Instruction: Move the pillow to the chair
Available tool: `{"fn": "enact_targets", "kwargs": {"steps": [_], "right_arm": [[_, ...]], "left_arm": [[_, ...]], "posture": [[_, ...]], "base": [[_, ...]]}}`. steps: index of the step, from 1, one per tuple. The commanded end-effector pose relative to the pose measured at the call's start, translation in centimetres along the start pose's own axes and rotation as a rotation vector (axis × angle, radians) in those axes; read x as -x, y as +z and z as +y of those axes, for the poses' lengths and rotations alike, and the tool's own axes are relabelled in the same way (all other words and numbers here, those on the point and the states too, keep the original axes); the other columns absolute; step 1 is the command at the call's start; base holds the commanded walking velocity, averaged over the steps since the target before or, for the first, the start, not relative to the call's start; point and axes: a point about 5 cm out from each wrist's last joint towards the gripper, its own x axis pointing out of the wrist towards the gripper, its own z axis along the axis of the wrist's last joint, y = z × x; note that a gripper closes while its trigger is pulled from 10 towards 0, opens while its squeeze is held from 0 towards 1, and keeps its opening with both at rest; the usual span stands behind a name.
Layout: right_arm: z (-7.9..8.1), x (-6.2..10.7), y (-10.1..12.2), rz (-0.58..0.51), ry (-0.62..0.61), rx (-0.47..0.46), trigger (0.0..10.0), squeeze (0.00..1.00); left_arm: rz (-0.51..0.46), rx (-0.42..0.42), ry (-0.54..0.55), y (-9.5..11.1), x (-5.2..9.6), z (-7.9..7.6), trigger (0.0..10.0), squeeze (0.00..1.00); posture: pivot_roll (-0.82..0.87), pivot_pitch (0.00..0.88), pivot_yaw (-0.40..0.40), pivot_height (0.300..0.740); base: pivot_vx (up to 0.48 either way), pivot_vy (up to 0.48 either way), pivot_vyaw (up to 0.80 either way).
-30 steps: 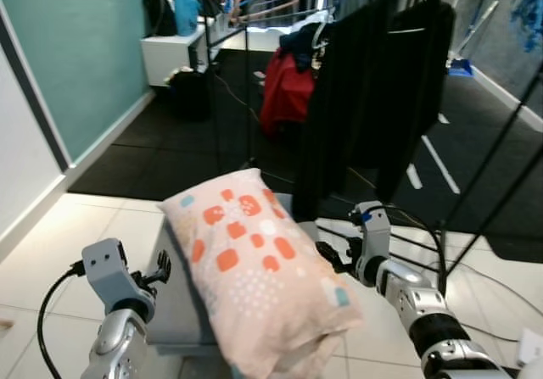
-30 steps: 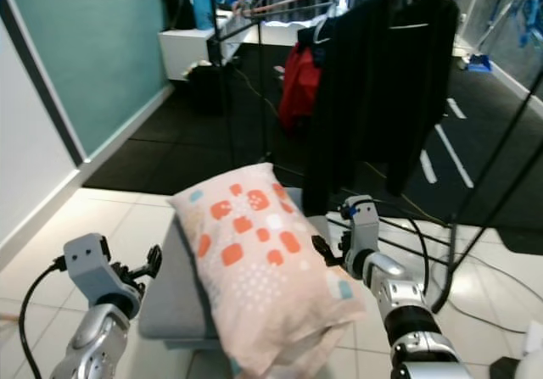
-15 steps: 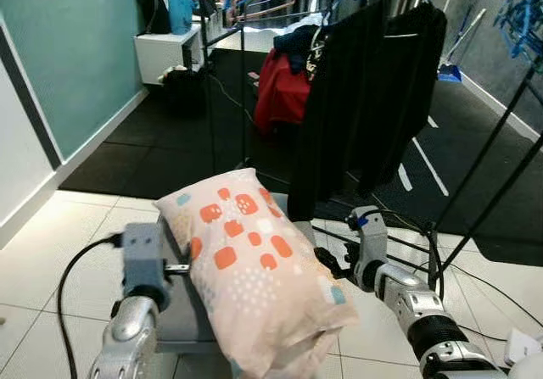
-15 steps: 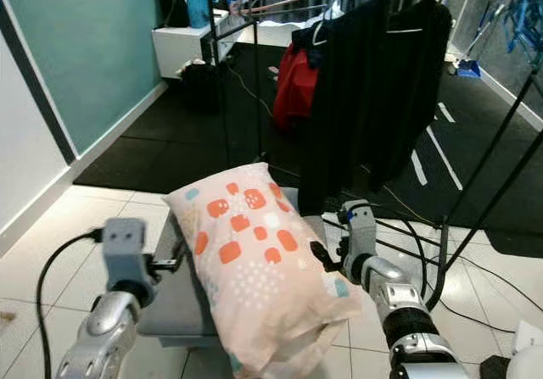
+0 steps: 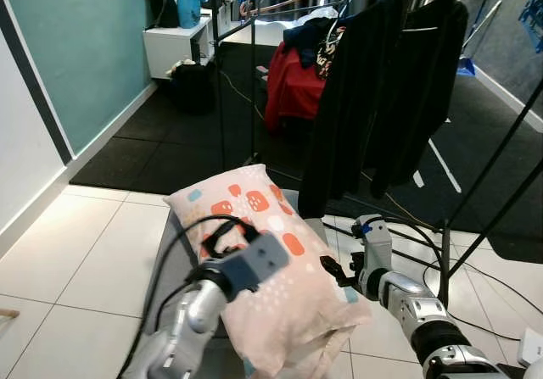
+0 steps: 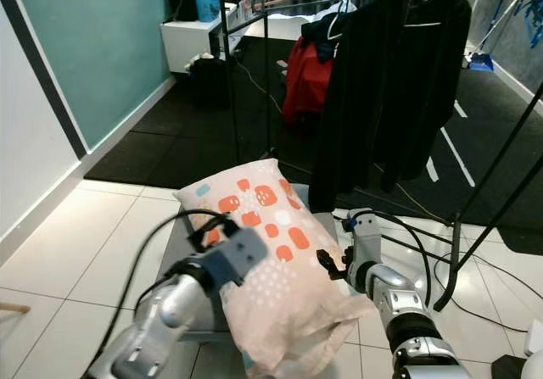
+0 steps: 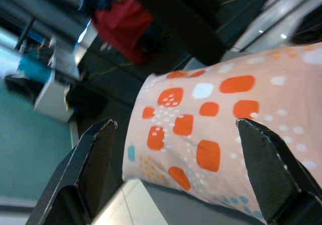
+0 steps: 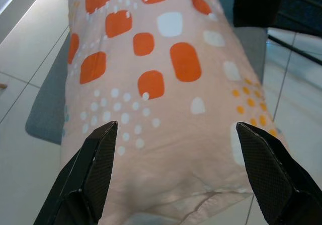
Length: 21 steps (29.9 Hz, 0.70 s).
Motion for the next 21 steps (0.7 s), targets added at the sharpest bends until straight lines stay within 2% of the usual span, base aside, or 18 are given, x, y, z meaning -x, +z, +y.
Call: {"fn": "enact_targets", "kwargs": {"steps": [1,10,11,12,13,21], "right_arm": [[-0.13,0.12,-0.44,0.008,-0.006,0.001,10.0,0.00],[0.17,-0.06,-0.47,0.002,-0.003,-0.012,10.0,0.00],[0.14,-0.03,-0.49,-0.001,-0.005,-0.015,10.0,0.00],[-0.08,0.09,-0.51,-0.004,-0.014,-0.020,10.0,0.00],[-0.15,0.13,-0.52,-0.004,-0.017,-0.021,10.0,0.00],[-0.59,0.37,-0.49,-0.005,-0.024,-0.015,10.0,0.00]], "left_arm": [[0.015,-0.046,-0.029,-0.22,0.29,-0.23,10.0,0.00],[0.014,-0.085,-0.070,0.41,0.61,-0.68,10.0,0.00],[0.040,-0.049,-0.081,0.13,0.51,-0.53,10.0,0.00],[0.066,0.044,-0.117,-0.29,0.31,-0.54,10.0,0.00],[0.066,0.072,-0.130,-0.32,0.28,-0.60,10.0,0.00],[0.056,0.034,-0.126,-0.03,0.35,-0.50,10.0,0.00]], "posture": [[-0.10,0.039,-0.049,0.740],[-0.12,0.042,-0.041,0.740],[-0.13,0.040,-0.038,0.740],[-0.13,0.041,-0.038,0.740],[-0.13,0.041,-0.038,0.740],[-0.14,0.036,-0.030,0.740]], "base": [[0.000,0.000,0.00],[0.000,0.000,0.00],[0.000,0.000,0.00],[0.000,0.000,0.00],[0.000,0.000,0.00],[0.000,0.000,0.00]]}}
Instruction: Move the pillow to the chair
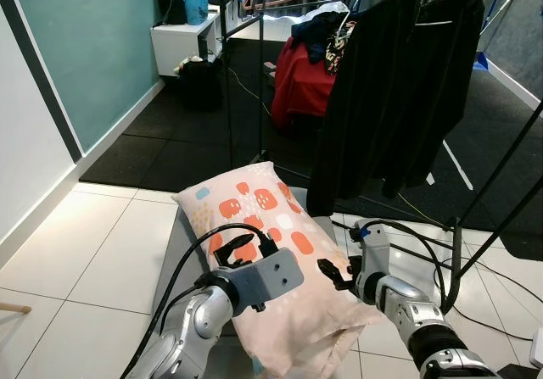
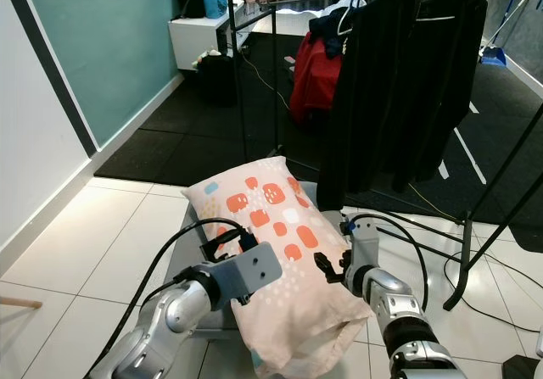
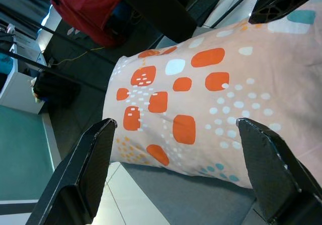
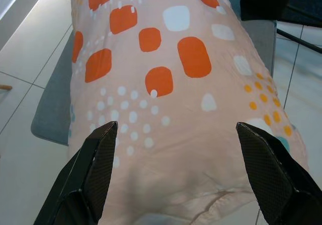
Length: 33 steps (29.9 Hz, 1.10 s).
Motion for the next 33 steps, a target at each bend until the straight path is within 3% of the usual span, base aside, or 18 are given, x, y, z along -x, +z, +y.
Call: {"fn": "enact_targets", "kwargs": {"steps": [1,15,33], "right_arm": [[-0.3,0.2,0.0,-0.006,-0.008,0.006,10.0,0.00],[-0.3,0.2,-0.1,-0.027,-0.022,-0.012,10.0,0.00],[-2.5,1.6,0.1,-0.046,-0.076,-0.030,10.0,0.00]], "left_arm": [[0.001,-0.007,-0.010,0.2,0.0,-0.1,10.0,0.00],[0.008,-0.019,-0.014,-0.3,0.6,-0.3,10.0,0.00],[0.004,-0.004,-0.018,0.1,1.7,-0.4,10.0,0.00]], "posture": [[-0.14,0.031,-0.029,0.740],[-0.13,0.009,0.011,0.740],[-0.18,0.045,-0.001,0.740]], "base": [[0.000,0.000,0.00],[0.000,0.000,0.00],[0.000,0.000,0.00]]}}
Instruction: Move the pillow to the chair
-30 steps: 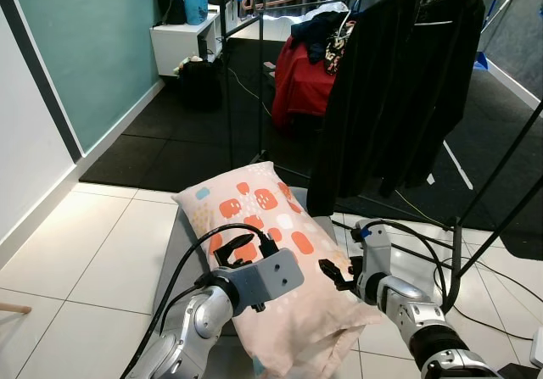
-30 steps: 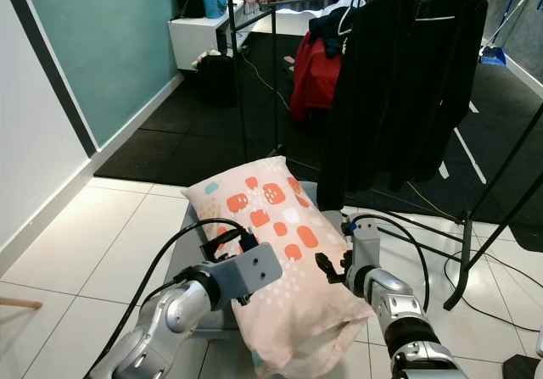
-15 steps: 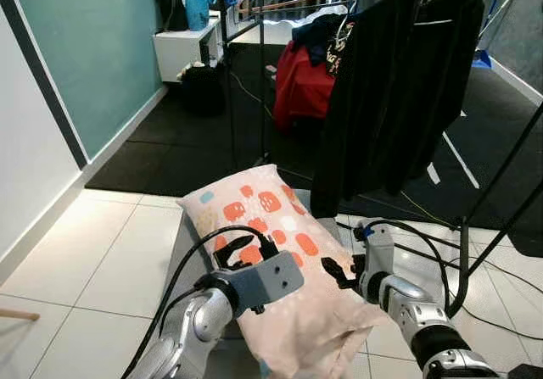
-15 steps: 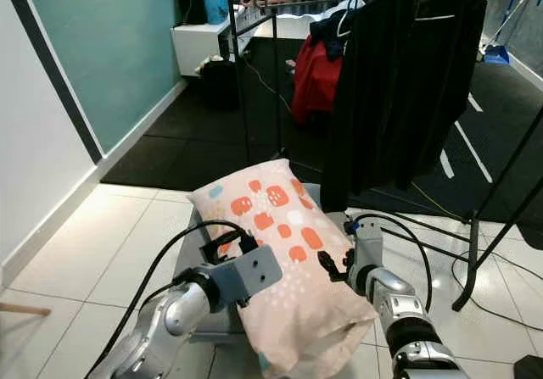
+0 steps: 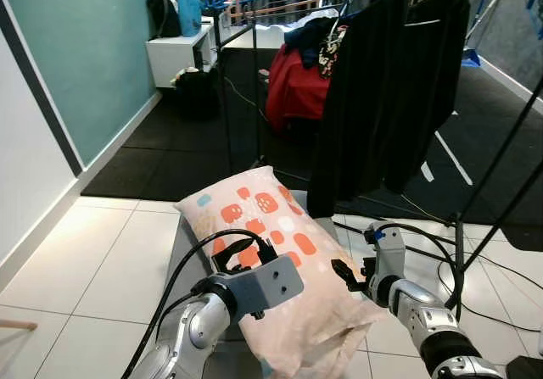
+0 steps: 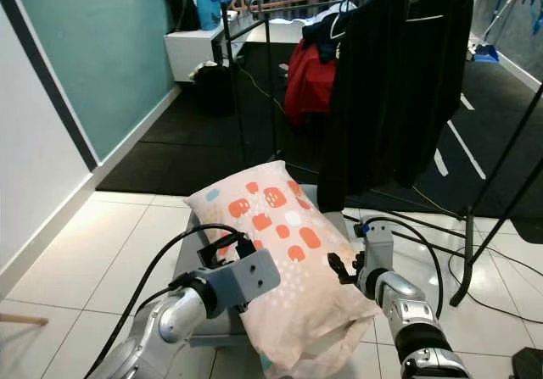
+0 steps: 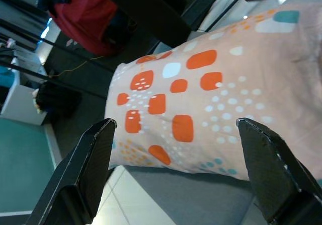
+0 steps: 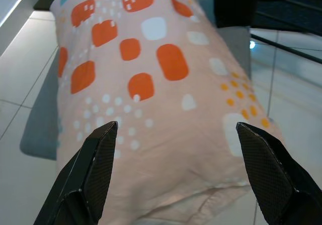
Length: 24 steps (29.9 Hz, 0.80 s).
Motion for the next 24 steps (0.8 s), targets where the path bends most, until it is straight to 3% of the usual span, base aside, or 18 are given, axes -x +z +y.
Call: {"fn": "enact_targets", "kwargs": {"steps": [1,24], "right_arm": [[-0.50,0.33,-0.01,-0.006,-0.011,-0.027,10.0,0.00],[-0.03,0.06,0.07,-0.011,-0.008,-0.050,10.0,0.00]], "left_arm": [[0.012,-0.010,-0.005,-0.05,0.23,0.03,10.0,0.00],[0.020,-0.010,-0.006,-0.25,0.08,0.19,10.0,0.00]], "posture": [[-0.18,0.046,-0.001,0.740],[-0.16,0.029,-0.003,0.740]], "base": [[0.000,0.000,0.00],[0.000,0.000,0.00]]}}
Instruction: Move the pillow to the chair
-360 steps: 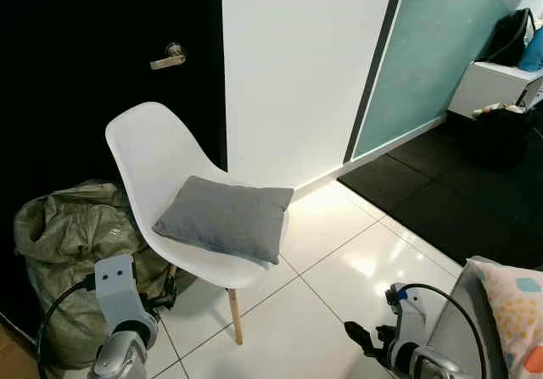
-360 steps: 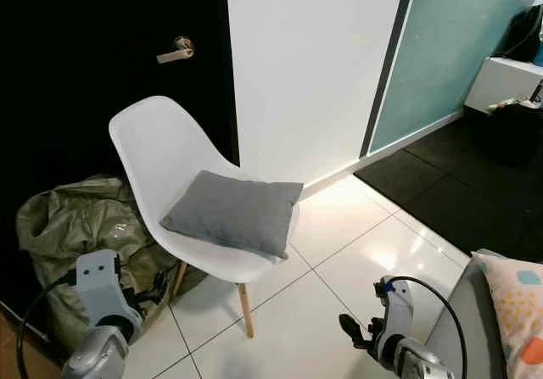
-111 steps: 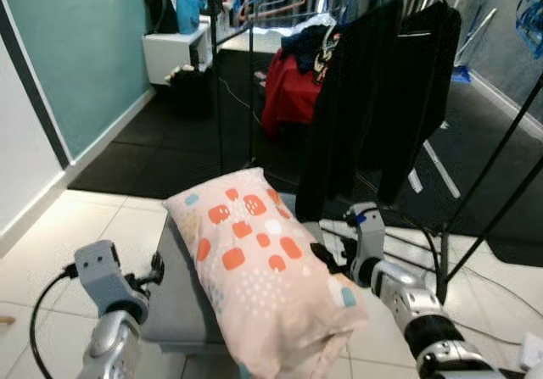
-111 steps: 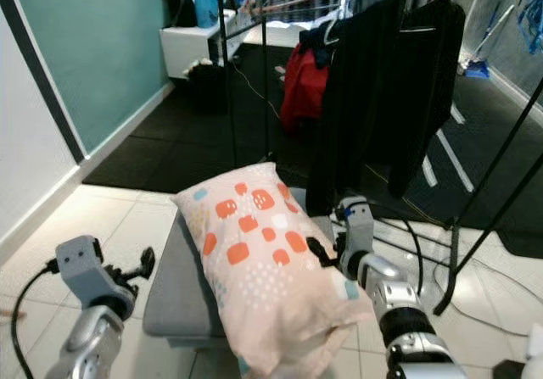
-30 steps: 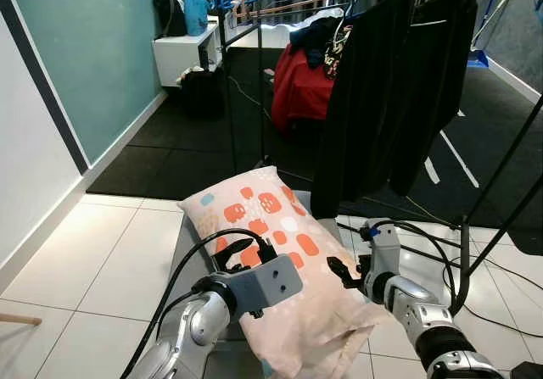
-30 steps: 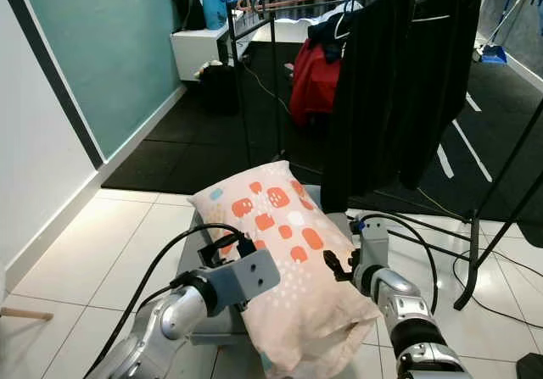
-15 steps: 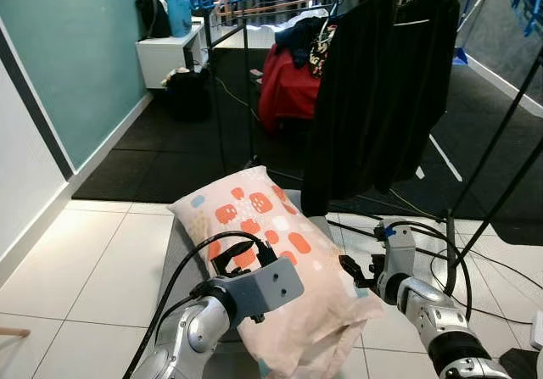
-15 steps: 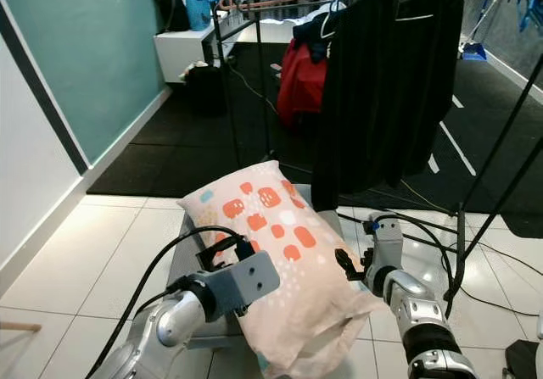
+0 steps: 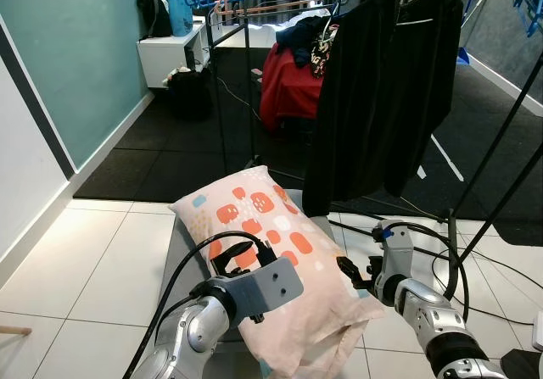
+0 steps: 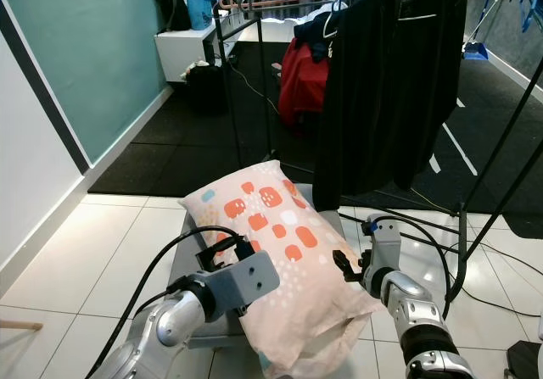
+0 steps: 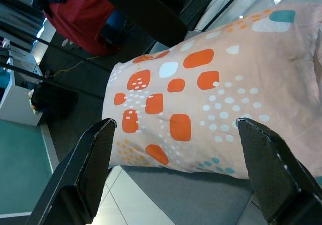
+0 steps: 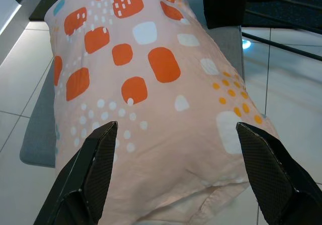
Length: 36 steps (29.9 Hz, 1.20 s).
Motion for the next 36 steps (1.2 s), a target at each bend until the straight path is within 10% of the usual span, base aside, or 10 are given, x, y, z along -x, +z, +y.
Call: {"fn": "enact_targets", "kwargs": {"steps": [1,36], "right_arm": [[0.08,-0.06,-0.01,-0.001,-0.003,-0.016,10.0,0.00],[0.44,-0.34,0.33,-0.006,0.006,-0.034,10.0,0.00]], "left_arm": [[0.011,-0.013,-0.004,-0.26,0.02,0.09,10.0,0.00],[0.011,-0.015,0.001,-0.23,-0.14,0.39,10.0,0.00]], "posture": [[-0.16,0.029,-0.003,0.740],[-0.15,0.035,-0.010,0.740]], "base": [[0.000,0.000,0.00],[0.000,0.000,0.00]]}}
